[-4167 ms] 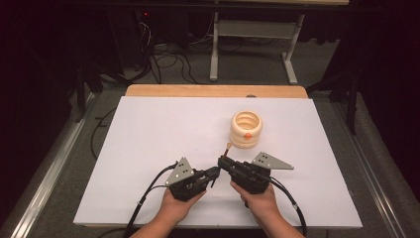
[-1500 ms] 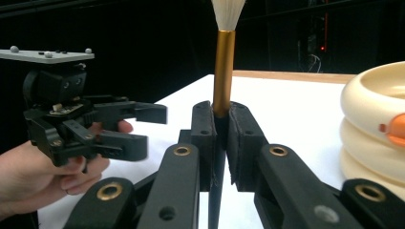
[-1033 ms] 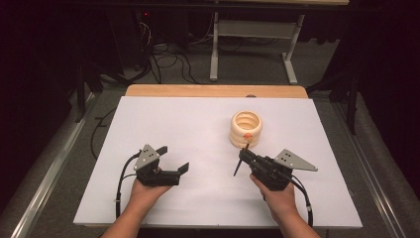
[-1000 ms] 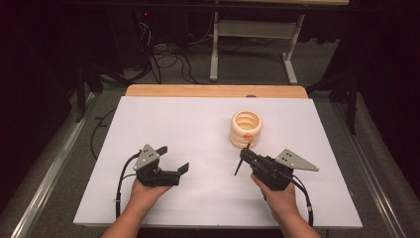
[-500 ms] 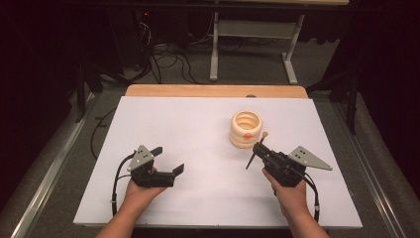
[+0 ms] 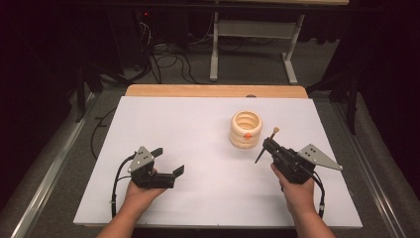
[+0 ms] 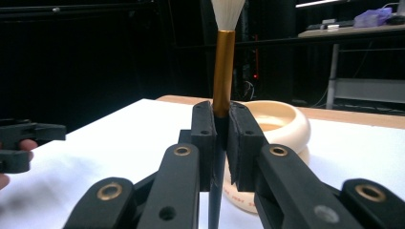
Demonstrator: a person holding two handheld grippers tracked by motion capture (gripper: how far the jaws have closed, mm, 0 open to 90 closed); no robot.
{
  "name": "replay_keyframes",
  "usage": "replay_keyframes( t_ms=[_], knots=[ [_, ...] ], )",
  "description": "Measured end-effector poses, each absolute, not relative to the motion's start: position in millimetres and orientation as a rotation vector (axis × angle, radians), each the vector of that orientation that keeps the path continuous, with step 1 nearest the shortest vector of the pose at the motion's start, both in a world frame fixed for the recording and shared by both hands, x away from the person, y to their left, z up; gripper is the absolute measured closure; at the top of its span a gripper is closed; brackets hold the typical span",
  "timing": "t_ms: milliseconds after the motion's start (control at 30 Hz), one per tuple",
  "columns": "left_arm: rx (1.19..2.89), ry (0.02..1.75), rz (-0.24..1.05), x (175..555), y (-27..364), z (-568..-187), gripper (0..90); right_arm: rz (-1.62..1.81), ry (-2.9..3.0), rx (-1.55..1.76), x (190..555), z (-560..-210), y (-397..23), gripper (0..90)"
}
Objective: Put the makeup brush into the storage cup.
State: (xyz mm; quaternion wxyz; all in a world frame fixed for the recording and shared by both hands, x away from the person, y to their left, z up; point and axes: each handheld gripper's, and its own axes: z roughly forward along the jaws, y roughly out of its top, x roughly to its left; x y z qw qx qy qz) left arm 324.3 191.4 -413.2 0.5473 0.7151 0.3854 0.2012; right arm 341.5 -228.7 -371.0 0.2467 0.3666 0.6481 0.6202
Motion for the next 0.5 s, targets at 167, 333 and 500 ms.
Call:
replay_keyframes(
  t_ms=[167, 333, 500],
  knots=[
    [1.692, 0.912, 0.473, 324.3, 191.0, -413.3, 0.2, 1.681, 1.741, 0.995, 341.9, -370.2, -231.3, 84.6],
    [1.675, 0.901, 0.464, 323.4, 191.1, -411.4, 0.2, 1.676, 1.719, 1.006, 345.0, -368.8, -236.7, 84.8],
    [1.687, 0.890, 0.477, 322.7, 190.9, -410.8, 0.2, 1.674, 1.688, 1.025, 349.9, -367.1, -241.6, 84.9]
  ],
)
